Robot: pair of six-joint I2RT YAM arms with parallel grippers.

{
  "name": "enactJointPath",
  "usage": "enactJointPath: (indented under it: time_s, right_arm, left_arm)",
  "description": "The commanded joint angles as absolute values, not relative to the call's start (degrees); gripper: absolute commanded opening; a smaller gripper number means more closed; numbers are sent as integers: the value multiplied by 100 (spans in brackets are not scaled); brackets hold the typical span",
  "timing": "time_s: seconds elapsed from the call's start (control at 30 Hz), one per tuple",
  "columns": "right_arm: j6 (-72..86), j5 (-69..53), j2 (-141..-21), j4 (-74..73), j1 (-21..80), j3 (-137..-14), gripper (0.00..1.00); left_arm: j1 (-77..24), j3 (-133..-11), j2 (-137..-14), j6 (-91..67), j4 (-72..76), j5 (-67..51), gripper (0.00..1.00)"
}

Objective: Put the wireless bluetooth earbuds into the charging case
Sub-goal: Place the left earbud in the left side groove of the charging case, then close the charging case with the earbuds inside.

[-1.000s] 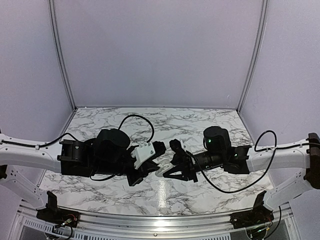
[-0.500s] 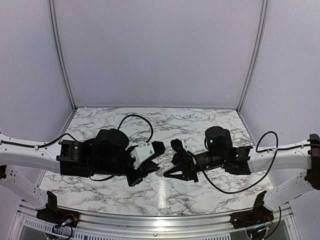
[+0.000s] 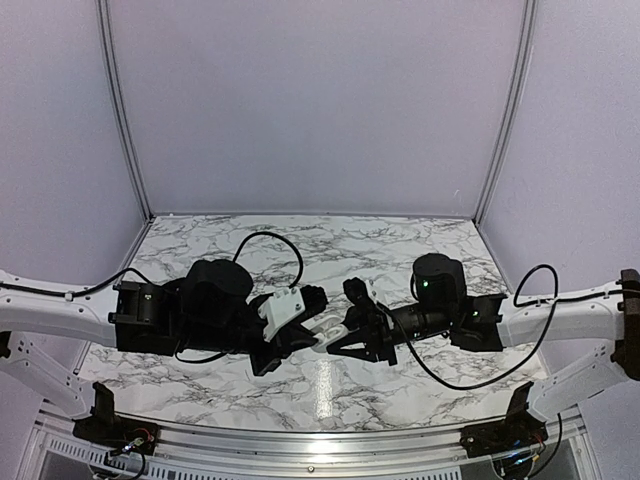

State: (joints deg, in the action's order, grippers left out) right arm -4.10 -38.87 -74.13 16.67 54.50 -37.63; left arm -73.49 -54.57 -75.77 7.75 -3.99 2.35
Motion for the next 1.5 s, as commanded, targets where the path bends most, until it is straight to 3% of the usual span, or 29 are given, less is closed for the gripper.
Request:
enactJointPath:
  time_s: [0.0,0.37,0.67,0.8,1.2,1.3,1.47]
  right_arm:
    - [-380,-4131,-7315,2197,5492,-3869,0]
    - [-389,-4395,-7264,2281,5493,-3871,0]
    - [-404,-4352,-7254,2276,5491,-3814,0]
    - [-404,-4343,-7264,2274,5493,-3811,0]
    - [-400,-4254,-7437,2251,5493,-3859,0]
    - [-384,-4243,-7449,2336,5492,-3848,0]
    - [-385,-4401,-7650,2360,5491,-4018,0]
  left_arm:
    - [-7418,-5410,-7597,794,-512,18,0]
    - [-7451,-5578,-7783,835,-553,-81,0]
    - [-7453,-5590,-7501,830,-738,323,11]
    - [-7453,-5594,-7260,845,-912,487,24]
    - [-7442,-5481,-6629,784,-1053,684,26]
    - [-7338,-5374,-6472,564,-915,747,38]
    - [-7034,-4704,-6105,78,-188,528,71]
